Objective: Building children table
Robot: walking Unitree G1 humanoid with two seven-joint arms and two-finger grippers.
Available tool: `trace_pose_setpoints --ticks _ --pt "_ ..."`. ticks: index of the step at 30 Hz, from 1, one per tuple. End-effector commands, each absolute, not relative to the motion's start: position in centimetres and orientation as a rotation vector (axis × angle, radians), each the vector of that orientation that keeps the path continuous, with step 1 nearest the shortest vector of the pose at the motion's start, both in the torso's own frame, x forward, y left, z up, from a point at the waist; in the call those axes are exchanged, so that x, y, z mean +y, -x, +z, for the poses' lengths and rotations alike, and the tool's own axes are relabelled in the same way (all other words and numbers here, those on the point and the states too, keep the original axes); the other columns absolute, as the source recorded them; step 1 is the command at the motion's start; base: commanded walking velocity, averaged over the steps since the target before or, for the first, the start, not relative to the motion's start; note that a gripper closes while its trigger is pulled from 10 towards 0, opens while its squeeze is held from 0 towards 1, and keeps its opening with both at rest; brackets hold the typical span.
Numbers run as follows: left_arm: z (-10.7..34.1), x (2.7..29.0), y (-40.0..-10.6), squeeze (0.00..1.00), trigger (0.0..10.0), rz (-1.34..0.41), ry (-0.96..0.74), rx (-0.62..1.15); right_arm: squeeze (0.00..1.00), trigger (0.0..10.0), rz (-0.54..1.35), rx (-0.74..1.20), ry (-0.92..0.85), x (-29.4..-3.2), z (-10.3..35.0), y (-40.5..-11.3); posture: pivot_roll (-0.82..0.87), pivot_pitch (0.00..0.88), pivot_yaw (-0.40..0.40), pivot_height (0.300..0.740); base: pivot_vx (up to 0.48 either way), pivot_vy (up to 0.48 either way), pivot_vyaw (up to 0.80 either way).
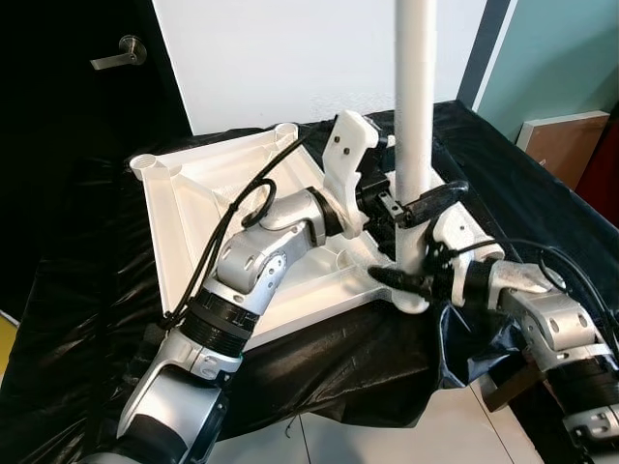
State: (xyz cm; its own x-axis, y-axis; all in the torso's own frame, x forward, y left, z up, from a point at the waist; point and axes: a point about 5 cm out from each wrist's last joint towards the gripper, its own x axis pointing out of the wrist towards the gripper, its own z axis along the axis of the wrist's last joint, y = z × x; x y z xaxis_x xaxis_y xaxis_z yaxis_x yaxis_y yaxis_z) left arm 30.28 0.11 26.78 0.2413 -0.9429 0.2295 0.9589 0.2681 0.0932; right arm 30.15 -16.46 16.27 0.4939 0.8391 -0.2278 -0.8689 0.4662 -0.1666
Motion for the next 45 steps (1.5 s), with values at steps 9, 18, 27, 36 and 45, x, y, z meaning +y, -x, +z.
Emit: trace_pose_setpoints --ticks 9,18,27,36,45 --pt "27.0 0.0 -28.8 0.0 0.0 -1.559 0.075 -0.265 0.0 10.0 1.02 0.169 0.282 -17.0 16.3 -30.3 -0.23 0.0 0.045 0.74 0.0 0.0 0.0" --pt "27.4 0.2 -28.9 0.0 0.0 -1.525 0.095 -0.252 0.14 10.0 0.968 0.144 0.274 -16.8 16.7 -30.6 -0.23 0.0 0.049 0.74 0.0 0.0 0.0" --pt "29.5 0.0 -30.3 0.0 10.0 -1.353 0.119 -0.254 1.0 10.0 0.796 0.017 0.245 -16.9 18.9 -31.8 -0.24 0.0 0.053 0.74 0.0 0.0 0.0" --pt "30.7 -0.5 -31.9 0.0 10.0 -1.15 0.188 -0.198 0.0 10.0 0.557 -0.09 0.217 -16.3 19.8 -32.8 -0.24 0.027 0.047 0.74 0.0 0.0 0.0" --pt "31.5 -1.2 -33.5 0.0 10.0 -0.937 0.299 -0.16 0.0 10.0 0.339 -0.149 0.227 -13.7 19.5 -32.8 -0.21 0.051 0.039 0.74 0.0 0.0 0.0"
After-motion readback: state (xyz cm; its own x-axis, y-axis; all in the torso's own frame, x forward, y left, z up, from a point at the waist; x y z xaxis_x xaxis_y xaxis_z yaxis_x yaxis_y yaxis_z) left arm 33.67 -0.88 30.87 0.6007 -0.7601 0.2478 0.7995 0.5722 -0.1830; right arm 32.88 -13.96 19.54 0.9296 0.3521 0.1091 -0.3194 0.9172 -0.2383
